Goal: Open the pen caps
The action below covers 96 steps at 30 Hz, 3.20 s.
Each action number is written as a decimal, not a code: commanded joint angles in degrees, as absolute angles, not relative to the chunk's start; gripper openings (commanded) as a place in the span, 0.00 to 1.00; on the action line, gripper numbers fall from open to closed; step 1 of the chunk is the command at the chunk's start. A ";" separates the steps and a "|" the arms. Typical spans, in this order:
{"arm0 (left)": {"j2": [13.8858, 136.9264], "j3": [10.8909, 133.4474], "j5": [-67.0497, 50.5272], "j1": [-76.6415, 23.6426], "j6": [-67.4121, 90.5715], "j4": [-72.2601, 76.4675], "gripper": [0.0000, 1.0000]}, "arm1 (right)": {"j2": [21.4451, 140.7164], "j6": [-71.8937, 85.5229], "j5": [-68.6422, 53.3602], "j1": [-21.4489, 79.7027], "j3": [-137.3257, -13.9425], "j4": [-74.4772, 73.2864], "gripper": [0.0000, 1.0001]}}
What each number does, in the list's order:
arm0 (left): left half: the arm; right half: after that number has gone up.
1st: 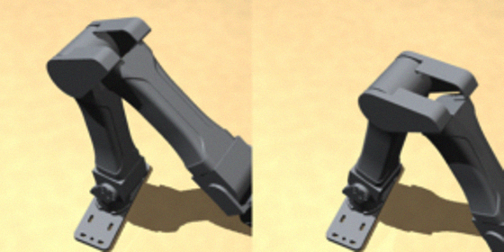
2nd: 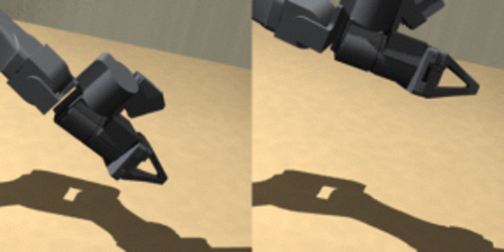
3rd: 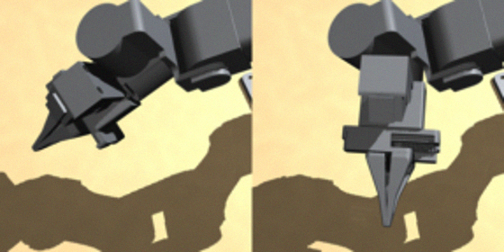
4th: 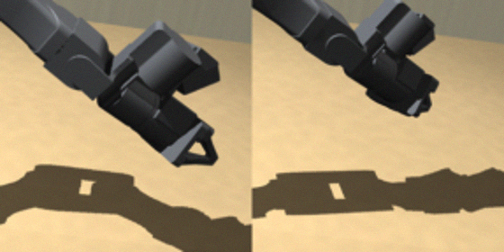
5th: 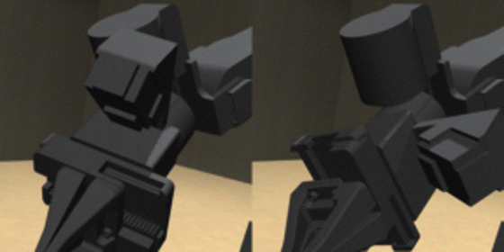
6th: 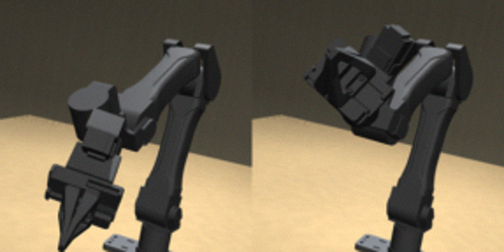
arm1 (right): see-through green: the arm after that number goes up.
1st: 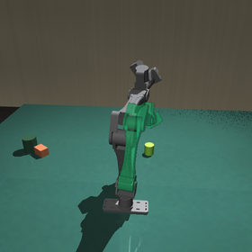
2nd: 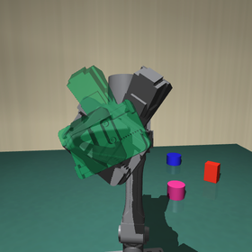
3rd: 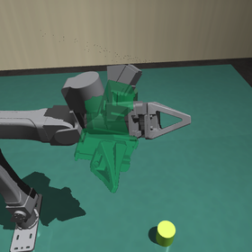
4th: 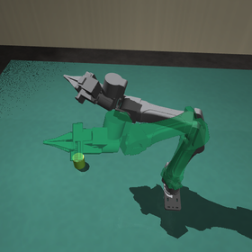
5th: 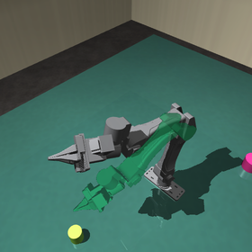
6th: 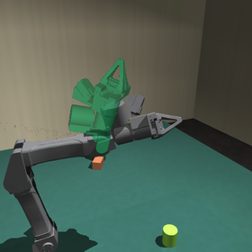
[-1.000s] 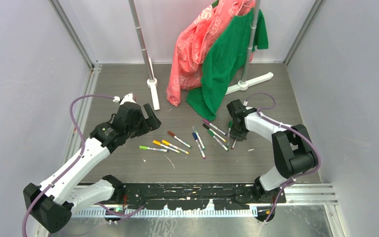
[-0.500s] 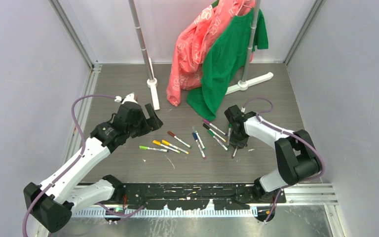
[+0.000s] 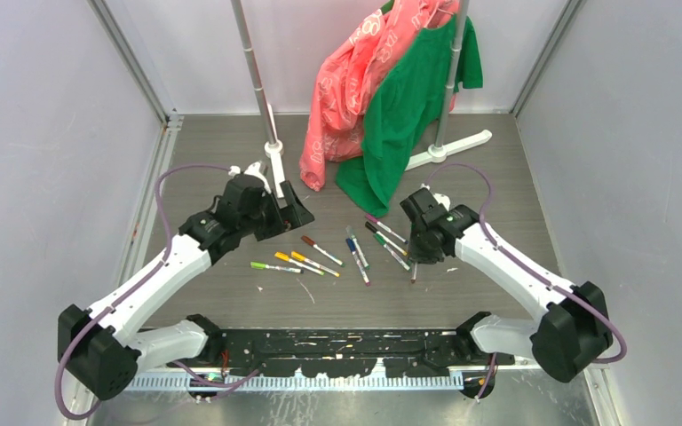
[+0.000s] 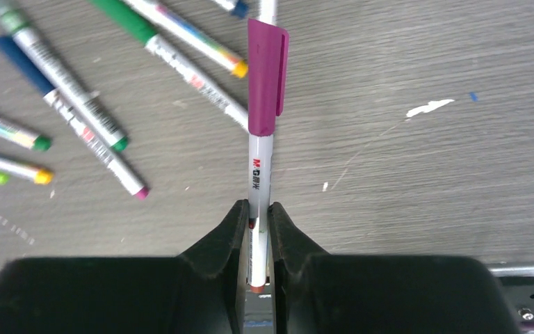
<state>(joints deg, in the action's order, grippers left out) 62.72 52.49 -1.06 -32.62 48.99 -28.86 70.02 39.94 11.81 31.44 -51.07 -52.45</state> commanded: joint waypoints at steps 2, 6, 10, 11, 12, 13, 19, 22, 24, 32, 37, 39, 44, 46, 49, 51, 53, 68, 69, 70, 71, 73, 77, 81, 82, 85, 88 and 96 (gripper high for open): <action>65.43 54.27 -10.24 -32.26 50.67 -16.73 0.91 | 66.07 37.26 5.51 35.41 -54.49 -53.68 0.01; 69.29 54.53 -15.96 -32.13 52.73 -9.63 0.91 | 64.59 36.21 0.94 37.45 -55.08 -51.91 0.01; 73.53 55.34 -21.27 -32.18 54.88 -4.15 0.91 | 64.36 35.31 -5.20 39.90 -56.17 -49.44 0.01; 74.48 55.45 -22.48 -32.16 55.47 -2.98 0.91 | 64.56 35.14 -5.85 40.54 -56.69 -49.10 0.01; 75.43 55.63 -23.37 -32.21 55.86 -2.26 0.91 | 64.85 35.03 -6.19 41.16 -57.32 -48.80 0.01; 76.29 55.89 -24.36 -32.16 56.45 -1.80 0.91 | 65.23 34.97 -7.01 41.74 -57.98 -48.43 0.01; 80.35 55.44 -27.67 -32.23 60.06 2.75 0.90 | 68.29 34.89 -8.65 44.63 -60.89 -45.83 0.01; 81.31 54.96 -28.61 -32.25 61.67 4.29 0.89 | 70.32 34.73 -9.19 45.69 -62.40 -44.45 0.01; 81.74 54.65 -28.83 -32.19 62.15 4.66 0.88 | 71.67 34.63 -9.68 46.24 -63.54 -43.61 0.01; 83.66 54.38 -29.93 -32.98 63.22 4.93 0.82 | 76.47 34.12 -10.60 47.11 -68.56 -40.52 0.01; 83.80 53.60 -29.98 -33.19 63.37 4.66 0.78 | 78.71 33.37 -10.76 47.11 -70.92 -39.37 0.01; 83.48 53.28 -29.74 -33.21 63.42 4.51 0.76 | 79.86 33.12 -10.95 47.10 -71.87 -39.00 0.01; 83.36 53.51 -30.08 -33.14 63.48 4.39 0.71 | 82.54 32.69 -11.34 47.11 -73.69 -38.12 0.01; 83.40 53.61 -30.38 -33.20 63.46 4.35 0.68 | 83.27 32.44 -11.51 47.11 -74.31 -37.74 0.01; 83.17 53.41 -30.68 -33.17 63.41 4.22 0.63 | 84.00 32.21 -11.45 47.10 -75.02 -37.63 0.01; 82.87 53.19 -30.62 -33.20 63.18 4.14 0.59 | 84.16 32.17 -11.19 47.11 -75.07 -37.43 0.01; 82.49 52.89 -30.66 -33.14 62.86 4.05 0.53 | 84.20 32.30 -11.01 47.08 -75.06 -37.15 0.01; 79.53 51.37 -29.65 -32.89 61.85 3.34 0.00 | 83.16 33.35 -9.88 46.89 -74.46 -35.38 0.01; 79.28 51.41 -29.50 -32.95 61.79 3.34 0.00 | 83.24 33.46 -10.07 46.88 -74.31 -35.15 0.01; 79.21 51.60 -29.38 -32.88 61.81 3.30 0.00 | 83.35 33.60 -10.11 46.97 -74.23 -34.92 0.01; 78.99 51.77 -29.25 -32.87 61.81 3.19 0.00 | 83.35 33.78 -10.04 46.93 -74.11 -34.70 0.02; 78.85 51.99 -29.19 -32.93 62.07 3.08 0.00 | 83.46 33.91 -10.09 46.93 -73.91 -34.32 0.07; 78.45 52.38 -28.63 -32.94 62.80 3.17 0.00 | 84.07 34.17 -10.28 46.92 -73.65 -33.68 0.19; 78.62 52.77 -28.84 -32.95 64.05 3.95 0.00 | 84.71 34.45 -10.37 46.91 -73.31 -32.82 0.22; 78.58 52.97 -28.79 -32.88 64.26 3.95 0.00 | 84.87 34.54 -10.37 46.89 -73.18 -32.64 0.22; 78.43 53.09 -28.50 -32.96 65.20 4.32 0.00 | 85.33 34.76 -10.37 46.89 -72.68 -31.99 0.23; 78.33 53.06 -28.48 -32.95 66.13 5.16 0.00 | 85.72 34.90 -10.45 46.97 -72.31 -31.62 0.22; 78.72 54.17 -27.51 -32.25 66.18 5.01 0.01 | 85.43 35.31 -10.81 46.94 -70.88 -31.81 0.01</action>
<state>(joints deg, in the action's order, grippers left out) 81.49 51.05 -25.65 -32.21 63.05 0.49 84.93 34.17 -10.61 46.76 -72.01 -35.53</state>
